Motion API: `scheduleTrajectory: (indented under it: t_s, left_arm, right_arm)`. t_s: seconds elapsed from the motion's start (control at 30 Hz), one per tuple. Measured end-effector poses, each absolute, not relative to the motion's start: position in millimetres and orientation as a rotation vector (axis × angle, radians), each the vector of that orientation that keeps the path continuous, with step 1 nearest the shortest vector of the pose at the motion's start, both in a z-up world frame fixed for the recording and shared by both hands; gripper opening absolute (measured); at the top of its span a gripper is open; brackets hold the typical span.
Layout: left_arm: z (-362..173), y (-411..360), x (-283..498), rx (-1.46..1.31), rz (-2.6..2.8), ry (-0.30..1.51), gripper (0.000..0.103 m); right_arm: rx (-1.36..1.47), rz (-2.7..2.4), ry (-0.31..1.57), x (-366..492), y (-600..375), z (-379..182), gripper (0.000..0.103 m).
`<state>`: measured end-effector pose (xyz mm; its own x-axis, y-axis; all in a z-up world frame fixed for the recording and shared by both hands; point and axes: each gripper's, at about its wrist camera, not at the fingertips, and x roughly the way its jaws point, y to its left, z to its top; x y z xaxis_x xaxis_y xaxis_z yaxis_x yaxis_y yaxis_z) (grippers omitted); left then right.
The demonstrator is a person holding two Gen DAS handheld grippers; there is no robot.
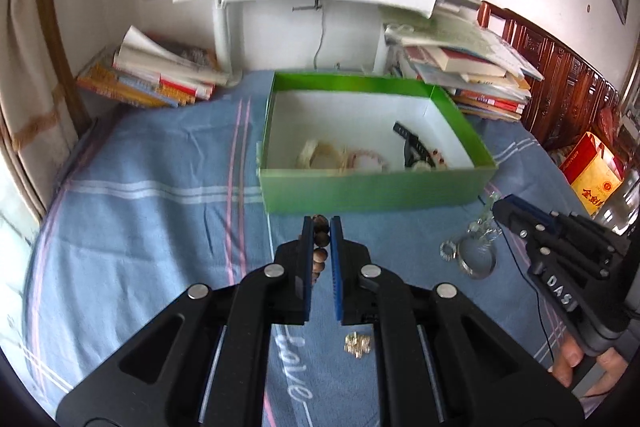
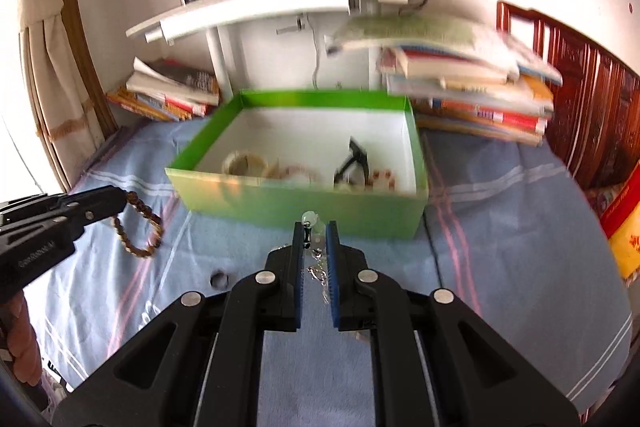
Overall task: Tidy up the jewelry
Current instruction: 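Carry the brown bracelet into the box with the left tool while the right carries the jade charm, then open both tools, withdraw, and reach toward the gold brooch and silver bangle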
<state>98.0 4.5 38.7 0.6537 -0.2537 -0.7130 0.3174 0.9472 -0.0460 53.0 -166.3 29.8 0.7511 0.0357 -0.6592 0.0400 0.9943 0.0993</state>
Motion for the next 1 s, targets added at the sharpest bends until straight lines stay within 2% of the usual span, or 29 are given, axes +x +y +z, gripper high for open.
scheduleTrajectory:
  t_s: [0.23, 0.4, 0.77, 0.8, 0.83, 0.87, 0.9, 1.0]
  left_arm:
    - [78.7, -16.0, 126.5, 0.116, -0.35, 0.737, 0.009]
    - [84.7, -39.0, 164.4, 0.159, -0.345, 0.723, 0.009]
    - [22.0, -51.0, 260.2, 0.226, -0.223, 0.827, 0.009]
    - [16.3, -51.9, 264.1, 0.232, -0.219, 0.838, 0.009]
    - [10.5, -51.9, 268.2, 0.236, -0.21, 0.847, 0.009]
    - [7.7, -51.7, 269.6, 0.237, -0.204, 0.85, 0.015]
    - [5.5, -51.1, 269.4, 0.24, -0.199, 0.854, 0.025]
    - [8.3, -49.0, 259.0, 0.251, -0.192, 0.846, 0.035]
  right_arm:
    - [0.098, -0.042, 0.645, 93.4, -185.4, 63.0, 0.011]
    - [0.116, -0.062, 0.691, 137.5, -196.5, 48.2, 0.011]
    - [0.164, -0.058, 0.752, 190.5, -203.6, 1.4, 0.011]
    - [0.166, -0.061, 0.755, 192.3, -204.3, -1.3, 0.012]
    - [0.167, -0.066, 0.759, 193.7, -205.4, -3.7, 0.016]
    - [0.17, -0.071, 0.767, 194.2, -207.3, -6.1, 0.02]
    - [0.173, -0.071, 0.771, 194.3, -209.0, -6.6, 0.025]
    - [0.18, -0.073, 0.758, 183.8, -211.7, 0.9, 0.034]
